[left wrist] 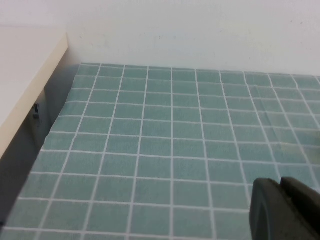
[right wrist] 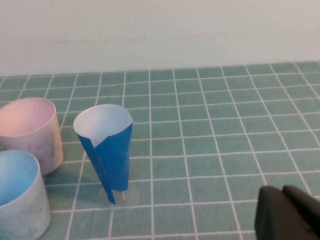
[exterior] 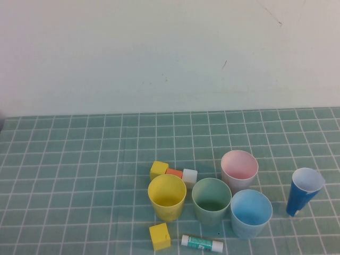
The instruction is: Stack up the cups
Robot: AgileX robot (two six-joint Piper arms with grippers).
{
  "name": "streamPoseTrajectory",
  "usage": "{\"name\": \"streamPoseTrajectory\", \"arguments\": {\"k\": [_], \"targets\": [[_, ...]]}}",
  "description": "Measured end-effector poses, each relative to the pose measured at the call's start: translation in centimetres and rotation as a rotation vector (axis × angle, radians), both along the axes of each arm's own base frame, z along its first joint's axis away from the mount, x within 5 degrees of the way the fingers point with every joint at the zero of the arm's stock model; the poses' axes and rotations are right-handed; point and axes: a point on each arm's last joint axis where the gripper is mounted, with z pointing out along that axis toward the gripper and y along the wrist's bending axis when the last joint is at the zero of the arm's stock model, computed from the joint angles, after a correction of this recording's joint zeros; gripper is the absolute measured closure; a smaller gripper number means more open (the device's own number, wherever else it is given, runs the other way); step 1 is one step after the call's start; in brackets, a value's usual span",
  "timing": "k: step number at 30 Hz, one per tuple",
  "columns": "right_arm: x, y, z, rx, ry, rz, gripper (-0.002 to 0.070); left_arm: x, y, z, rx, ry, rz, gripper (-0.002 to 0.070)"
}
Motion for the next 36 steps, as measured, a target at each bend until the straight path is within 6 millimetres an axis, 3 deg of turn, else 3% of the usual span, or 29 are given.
{"name": "streamPoseTrajectory", "arguments": {"k": [2,7,9,17,20,24,30,33,36], "targets": [[0.0,0.0,0.0,0.000,0.000,0.000,0.0679,0.0,-0.2,0.2,-0.114,-0.016,0.007,0.0678],[0.0,0.0,0.0,0.000,0.000,0.000,0.0679,0.1,-1.1,1.2,-0.758,-0.047,0.032,0.0678],[0.0,0.0,0.0,0.000,0.000,0.000,0.0679,0.1,-1.2,1.5,-0.923,-0.051,0.035,0.0678],[0.0,0.0,0.0,0.000,0.000,0.000,0.0679,0.2,-1.1,2.0,-1.055,-0.081,0.046,0.0678],[0.0,0.0,0.0,0.002,0.000,-0.001,0.0679,0.2,-1.0,2.0,-1.034,-0.094,0.044,0.0678],[0.0,0.0,0.0,0.002,0.000,-0.001,0.0679,0.0,-1.8,2.5,-0.847,-0.049,-0.052,0.0678],[0.0,0.1,0.1,0.044,-0.008,-0.002,0.0679,1.0,-3.0,8.3,-0.502,0.075,-0.220,0.0678],[0.1,0.6,0.1,0.255,-0.024,-0.013,0.0679,2.6,-3.3,11.4,-0.348,0.138,-0.286,0.0678],[0.1,1.4,0.4,0.601,-0.023,-0.029,0.0679,4.4,-3.7,13.3,-0.224,0.212,-0.352,0.0678]]}}
